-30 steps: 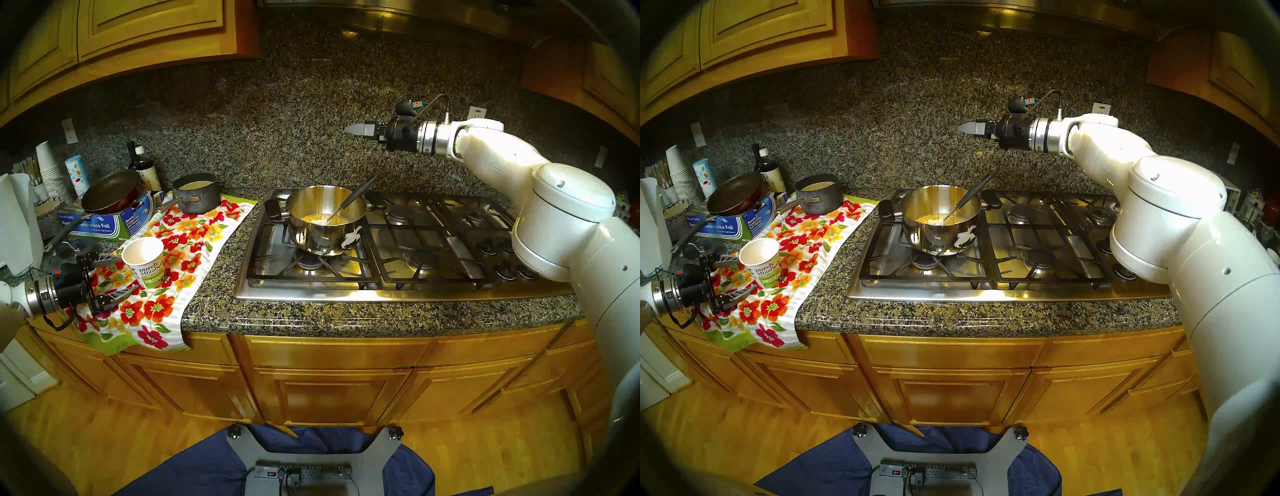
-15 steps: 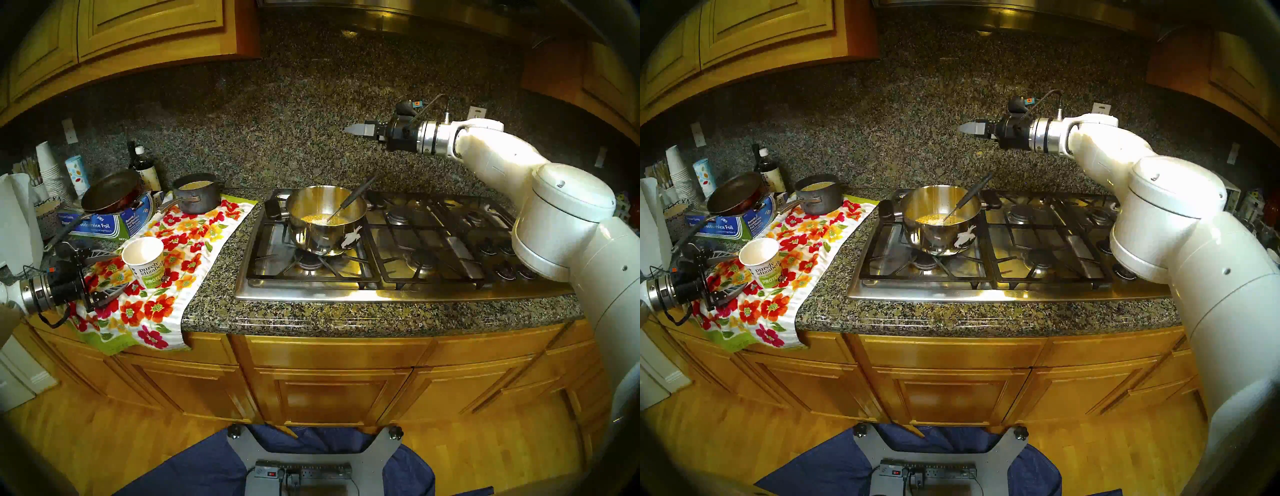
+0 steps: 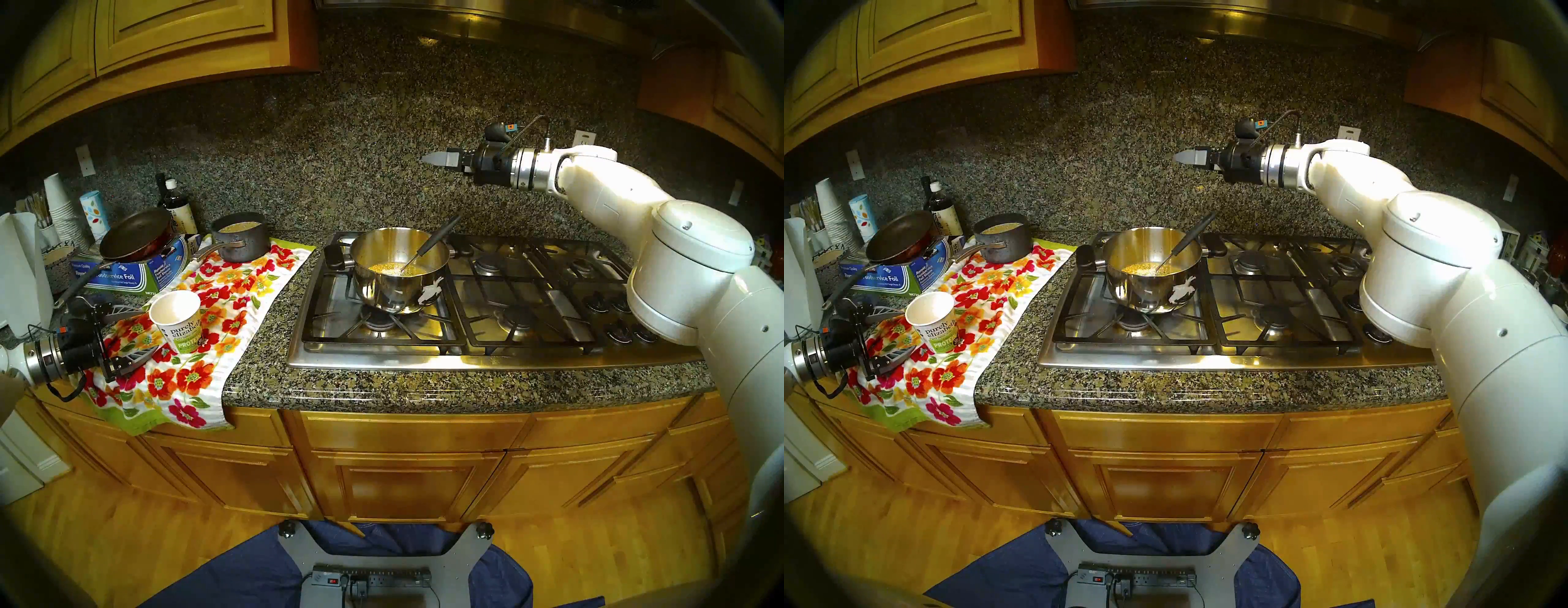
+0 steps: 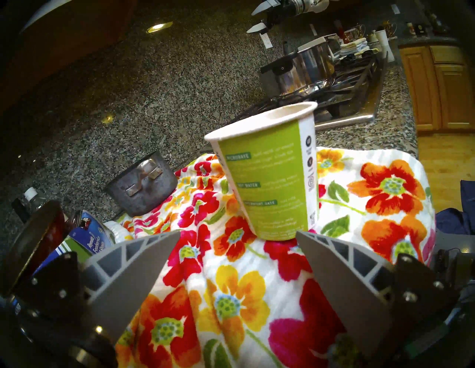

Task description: Pour oats into pot and stir with a spoon

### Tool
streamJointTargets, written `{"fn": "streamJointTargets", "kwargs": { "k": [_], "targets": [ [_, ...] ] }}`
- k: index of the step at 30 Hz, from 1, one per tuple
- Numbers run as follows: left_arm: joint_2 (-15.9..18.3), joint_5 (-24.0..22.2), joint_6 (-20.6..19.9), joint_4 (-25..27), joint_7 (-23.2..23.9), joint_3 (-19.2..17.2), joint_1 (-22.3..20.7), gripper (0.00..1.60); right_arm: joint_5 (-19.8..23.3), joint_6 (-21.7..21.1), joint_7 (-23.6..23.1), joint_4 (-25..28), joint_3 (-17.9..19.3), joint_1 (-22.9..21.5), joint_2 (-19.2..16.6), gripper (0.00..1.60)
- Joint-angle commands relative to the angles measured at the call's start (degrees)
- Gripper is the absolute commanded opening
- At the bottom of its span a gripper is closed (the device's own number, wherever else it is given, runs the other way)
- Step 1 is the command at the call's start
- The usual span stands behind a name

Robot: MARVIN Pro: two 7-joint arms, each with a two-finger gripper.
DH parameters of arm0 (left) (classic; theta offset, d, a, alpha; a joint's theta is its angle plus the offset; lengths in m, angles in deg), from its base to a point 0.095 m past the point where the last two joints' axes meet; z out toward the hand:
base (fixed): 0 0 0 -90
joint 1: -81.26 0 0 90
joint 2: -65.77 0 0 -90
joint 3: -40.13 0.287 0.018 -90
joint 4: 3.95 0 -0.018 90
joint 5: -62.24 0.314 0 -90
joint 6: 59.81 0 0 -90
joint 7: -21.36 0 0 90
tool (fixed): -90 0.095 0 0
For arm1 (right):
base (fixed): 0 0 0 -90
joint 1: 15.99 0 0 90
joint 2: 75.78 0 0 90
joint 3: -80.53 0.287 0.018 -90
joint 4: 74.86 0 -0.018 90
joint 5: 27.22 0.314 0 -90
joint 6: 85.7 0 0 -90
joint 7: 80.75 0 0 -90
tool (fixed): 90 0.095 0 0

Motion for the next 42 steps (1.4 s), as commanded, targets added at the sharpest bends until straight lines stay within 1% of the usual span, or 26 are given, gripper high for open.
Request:
{"fn": "streamJointTargets", "kwargs": {
  "k": [1, 3, 5, 6, 8, 13, 18, 22, 23, 24, 28, 30, 31, 35, 38, 39, 40, 42],
  "targets": [
    [1.32, -0.95, -0.3, 0.06, 6.34, -3.61, 1.1, 1.6, 0.44, -0.06, 0.0, 0.14, 0.56, -2.52, -0.1, 1.6],
    [1.33, -0.74, -0.29, 0.25, 5.73, -4.15, 1.74, 1.6, 0.44, -0.06, 0.0, 0.14, 0.56, -2.52, -0.1, 1.6],
    [1.34, -1.01, -0.42, 0.23, 6.56, -4.87, 2.3, 1.6, 0.76, -0.01, -0.01, 0.14, 0.88, -2.39, -0.1, 1.6],
    [1.35, -0.71, -0.37, 0.41, 5.7, -5.06, 2.63, 1.6, 0.77, 0.03, -0.05, 0.14, 0.91, -2.4, -0.08, 1.6],
    [1.36, -0.81, -0.44, 0.44, 6.03, -5.61, 3.12, 1.6, 1.0, -0.09, -0.11, 0.14, 1.22, -2.52, 0.02, 1.6],
    [1.39, -0.95, -0.68, 0.64, 6.47, -7.21, 4.6, 1.6, 2.14, -1.21, -0.38, 0.14, 2.58, -1.98, -0.16, 1.6],
    [1.42, -0.84, -1.04, 0.98, 6.28, -9.05, 6.37, 1.6, 3.98, -3.65, -0.91, 0.14, 4.62, 0.03, -0.77, 1.6],
    [1.43, -1.21, -1.43, 1.0, 7.43, -10.36, 7.41, 1.6, 4.99, -5.13, -1.39, 0.14, 5.81, 1.21, -1.27, 1.6],
    [1.43, -0.9, -1.42, 1.2, 6.58, -10.66, 7.84, 1.6, 5.22, -5.46, -1.34, 0.14, 6.1, 1.35, -1.35, 1.6],
    [1.44, -1.22, -1.58, 1.1, 7.5, -11.02, 8.02, 1.6, 5.15, -5.59, -1.49, 0.14, 6.11, 1.41, -1.45, 1.6],
    [1.44, -1.17, -1.84, 1.33, 7.45, -12.32, 9.27, 1.6, 5.29, -6.11, -2.16, 0.14, 6.51, 1.81, -1.85, 1.6],
    [1.45, -1.44, -2.07, 1.32, 8.23, -13.12, 9.9, 1.6, 5.31, -6.28, -2.85, 0.14, 6.69, 2.01, -2.08, 1.6],
    [1.45, -1.2, -2.04, 1.47, 7.57, -13.3, 10.18, 1.6, 5.34, -6.44, -3.4, 0.21, 6.76, 2.14, -2.26, 1.6],
    [1.47, -1.34, -2.34, 1.62, 7.98, -14.69, 11.46, 1.6, 5.1, -6.49, -5.16, 0.5, 6.76, 3.15, -2.94, 1.6],
    [1.48, -1.9, -2.68, 1.54, 9.53, -15.87, 12.34, 1.6, 4.7, -6.87, -6.54, 0.64, 6.48, 4.24, -3.42, 1.6],
    [1.48, -1.01, -2.49, 2.02, 7.05, -16.12, 13.01, 1.6, 4.53, -6.9, -6.81, 0.71, 6.32, 4.53, -3.55, 1.6],
    [1.48, -1.65, -2.72, 1.77, 8.79, -16.48, 13.06, 1.6, 4.4, -6.95, -7.17, 0.8, 6.19, 4.9, -3.72, 1.6],
    [1.49, -1.76, -2.83, 1.81, 9.11, -17.05, 13.58, 1.6, 3.82, -6.97, -7.82, 1.02, 5.63, 5.5, -4.08, 1.6]
  ]
}}
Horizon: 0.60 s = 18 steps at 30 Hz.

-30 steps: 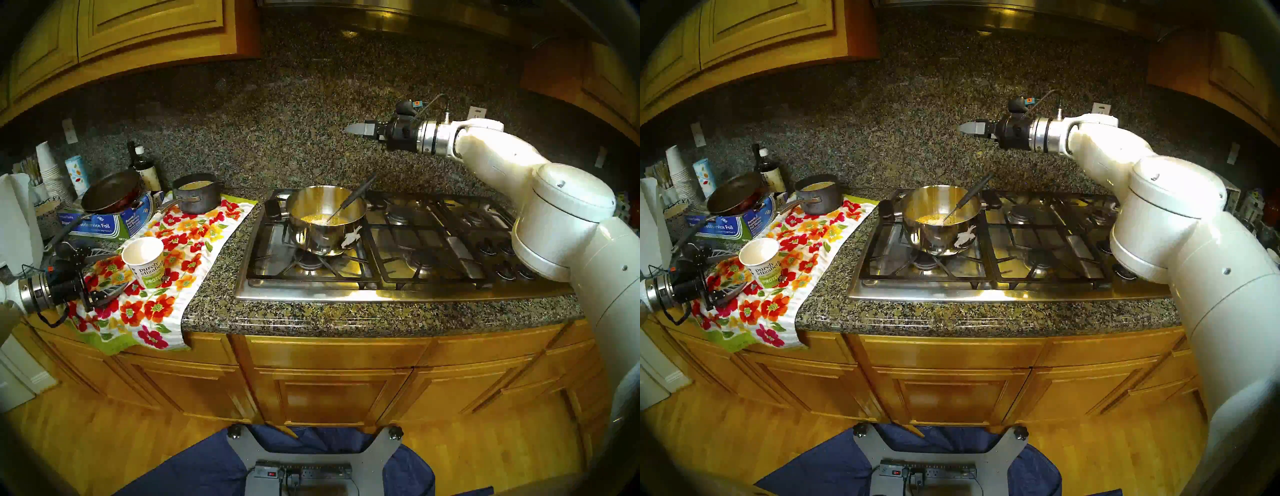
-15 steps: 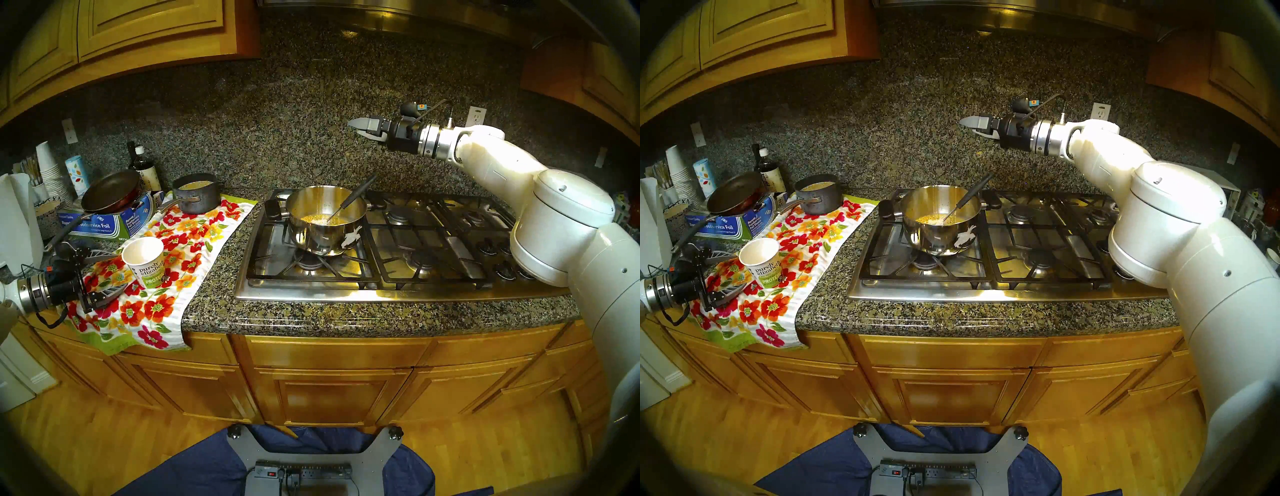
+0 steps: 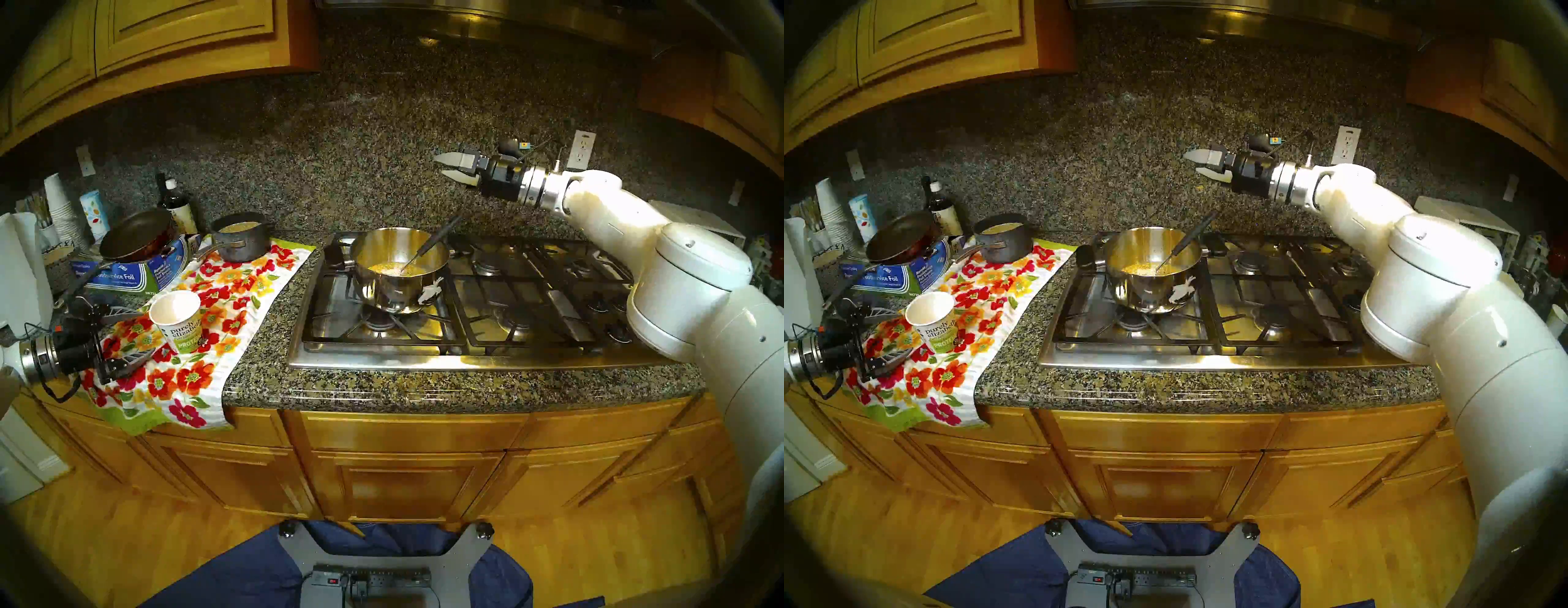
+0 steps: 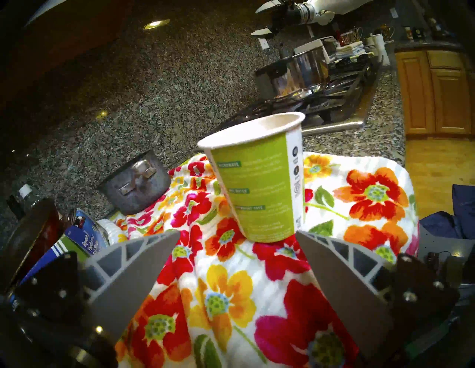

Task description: Pour oats into pot and stir with a spoon

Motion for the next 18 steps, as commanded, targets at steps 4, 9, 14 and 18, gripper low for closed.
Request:
{"fn": "streamJointTargets", "kwargs": {
  "k": [4, 9, 14, 18],
  "targets": [
    [1.16, -1.37, -0.22, 0.21, 6.11, -4.86, 2.64, 1.6, -0.6, 0.15, -3.85, 0.75, -0.59, 1.55, -2.12, 1.6],
    [1.18, -1.53, -0.45, 0.4, 6.42, -6.42, 4.16, 1.6, -0.86, 0.37, -4.65, 1.09, -0.8, 1.75, -2.48, 1.6],
    [1.19, -1.69, -0.65, 0.58, 6.71, -7.9, 5.59, 1.6, -0.68, 0.83, -4.95, 1.26, -0.56, 2.54, -2.65, 1.6],
    [1.2, -1.78, -0.79, 0.74, 6.85, -9.06, 6.75, 1.6, -0.63, 1.01, -5.14, 1.52, -0.47, 2.76, -2.7, 1.6]
  ]
}}
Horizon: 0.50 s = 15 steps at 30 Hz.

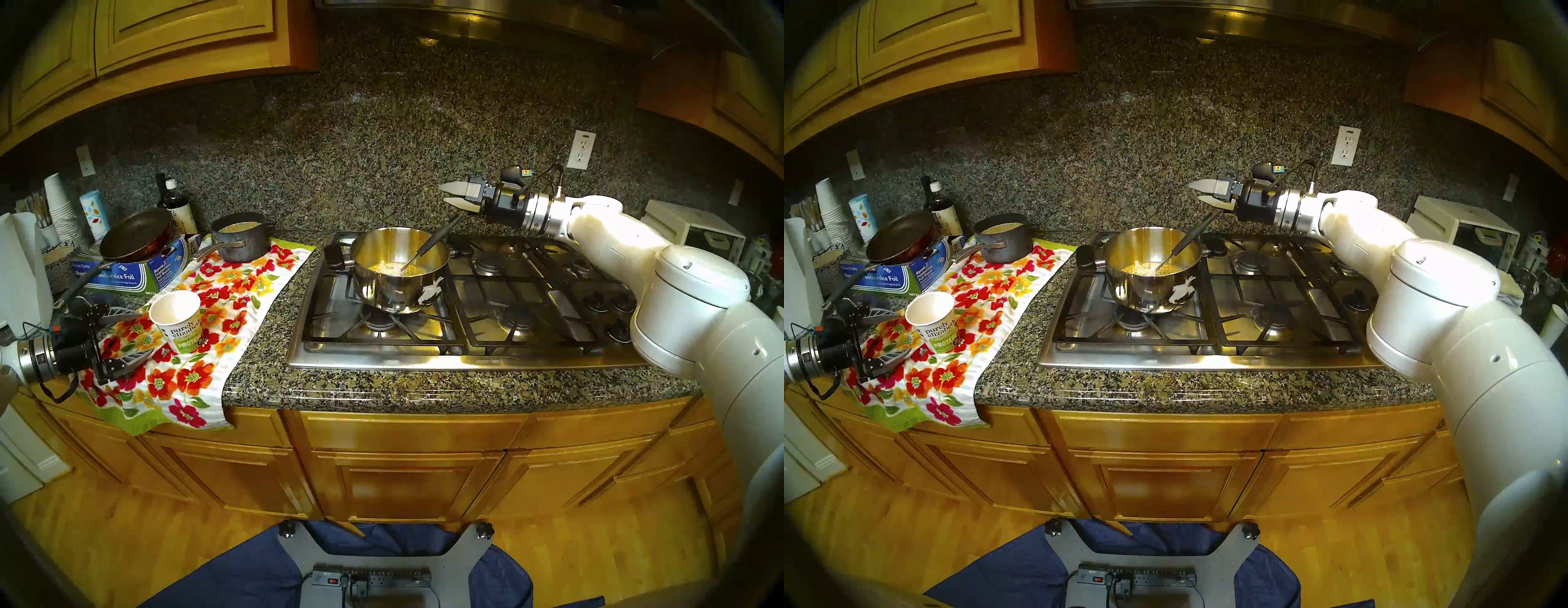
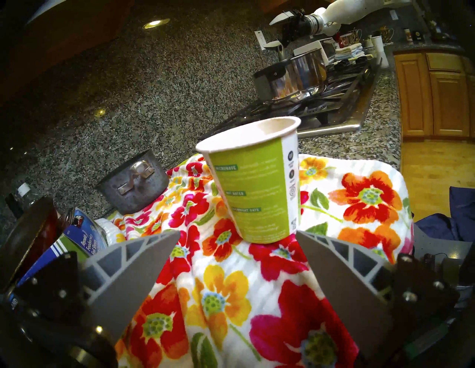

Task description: Pour oats into pot and stir with a spoon

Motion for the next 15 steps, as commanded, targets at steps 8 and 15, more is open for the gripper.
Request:
{"fn": "streamJointTargets", "kwargs": {
  "k": [8, 15],
  "targets": [
    [1.13, -1.42, -0.13, 0.38, 6.09, -5.84, 3.73, 1.6, 0.2, 0.28, -1.47, 1.2, 0.36, -0.36, -0.36, 1.6],
    [1.15, -1.59, -0.28, 0.58, 6.36, -7.53, 5.43, 1.6, -0.32, 0.62, -1.8, 2.12, -0.03, 0.02, -0.29, 1.6]
  ]
}}
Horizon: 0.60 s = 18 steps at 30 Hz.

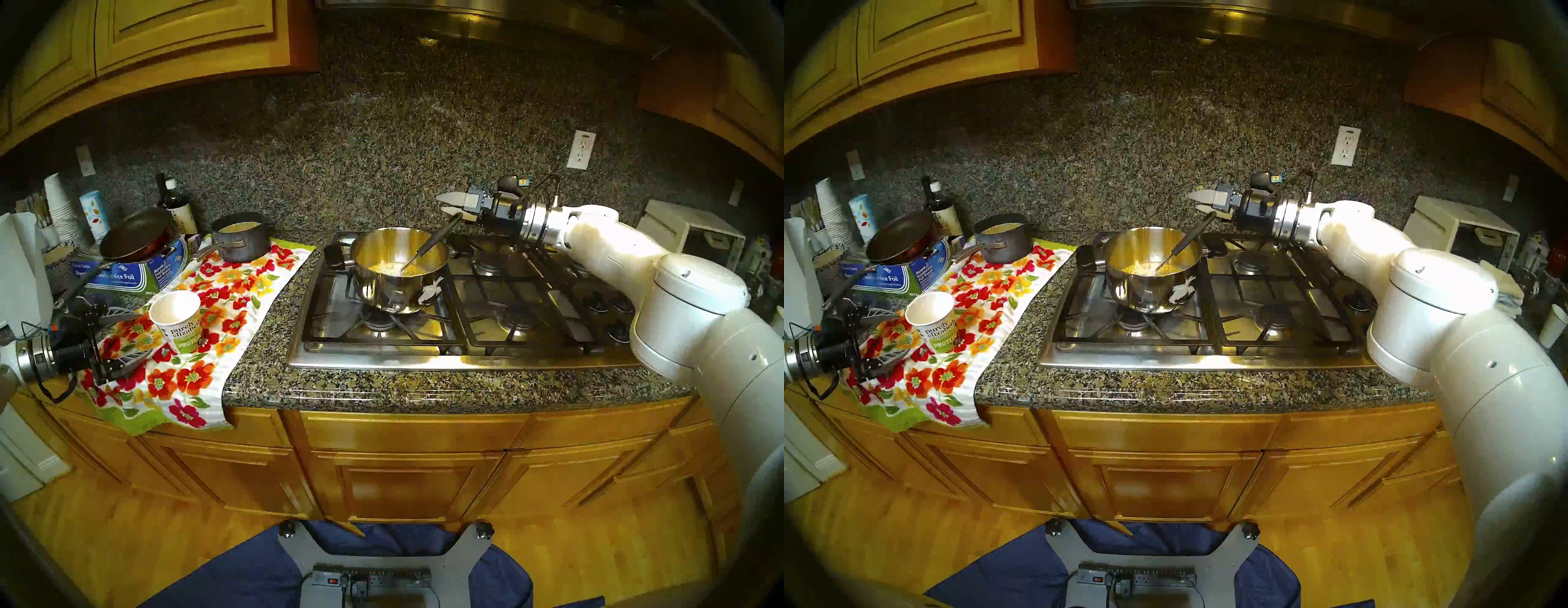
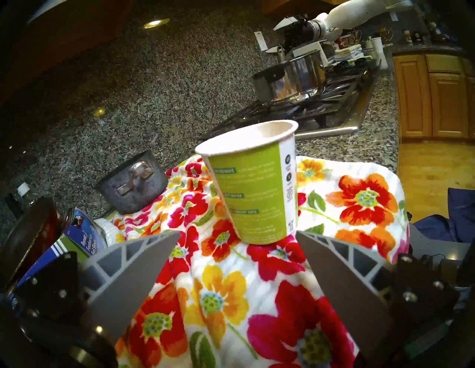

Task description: Pour oats into pot and stir with a spoon

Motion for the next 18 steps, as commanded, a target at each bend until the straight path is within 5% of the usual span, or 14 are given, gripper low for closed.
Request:
{"fn": "streamJointTargets", "kwargs": {
  "k": [1, 18],
  "targets": [
    [1.04, -1.28, 0.11, 0.07, 5.94, -3.57, 1.5, 1.6, -0.14, 0.01, -0.87, 0.95, 0.02, -1.46, -0.01, 1.6],
    [1.11, -1.5, -0.13, 0.55, 6.13, -7.17, 5.24, 1.6, -0.97, 0.98, -0.87, 3.38, -0.31, -1.85, 0.25, 1.6]
  ]
}}
